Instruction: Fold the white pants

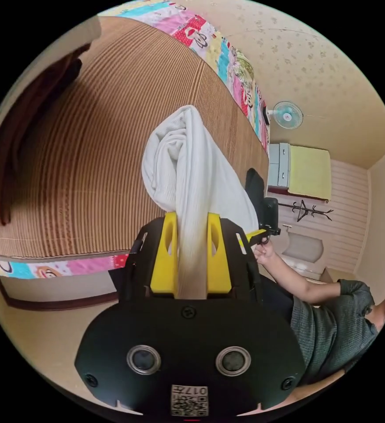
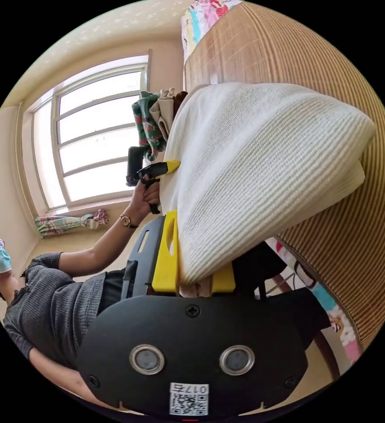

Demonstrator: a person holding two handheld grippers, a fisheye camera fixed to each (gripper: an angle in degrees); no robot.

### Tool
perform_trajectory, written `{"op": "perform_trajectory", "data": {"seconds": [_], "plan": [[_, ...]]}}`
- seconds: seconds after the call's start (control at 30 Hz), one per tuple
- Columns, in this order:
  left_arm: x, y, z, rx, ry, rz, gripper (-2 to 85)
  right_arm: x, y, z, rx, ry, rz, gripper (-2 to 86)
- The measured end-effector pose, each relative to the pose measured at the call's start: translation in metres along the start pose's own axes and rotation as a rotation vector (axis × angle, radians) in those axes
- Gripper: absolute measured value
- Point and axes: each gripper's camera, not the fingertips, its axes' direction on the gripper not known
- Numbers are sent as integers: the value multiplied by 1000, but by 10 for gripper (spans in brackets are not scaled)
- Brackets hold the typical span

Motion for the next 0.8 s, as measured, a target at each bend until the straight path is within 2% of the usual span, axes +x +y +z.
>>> {"op": "perform_trajectory", "data": {"seconds": [0.07, 0.13, 0.23, 0.3, 0.33, 0.43, 0.5, 0.6, 0.7, 0.77, 0.8], "plan": [[-9, -4, -50, 54, -46, 16, 114, -50, -40, 29, 36, 31, -61, 95], [-33, -5, -109, 155, -118, -95, 133, -81, -70, 49, 85, 87, -71, 111], [-71, 13, -157, 289, -204, -257, 124, -99, -112, 75, 84, 260, 61, 104], [-99, 29, -161, 279, -246, -337, 120, -93, -125, 83, 11, 327, 192, 67], [-119, 40, -155, 218, -267, -387, 111, -88, -125, 83, -39, 367, 276, 40], [-167, 80, -127, 10, -293, -496, 80, -94, -94, 61, -105, 454, 253, 19], [-191, 110, -110, -86, -265, -543, 68, -94, -57, 35, -124, 556, 268, 13], [-224, 164, -83, -272, -260, -708, 20, -75, 32, -21, -126, 647, 415, 8], [-245, 200, -68, -492, -278, -887, -5, -45, 157, -83, -52, 621, 782, 5], [-251, 194, -70, -593, -309, -928, -8, -38, 271, -115, 116, 433, 1106, 4], [-251, 175, -72, -623, -310, -905, -9, -41, 298, -119, 185, 357, 1161, 4]]}}
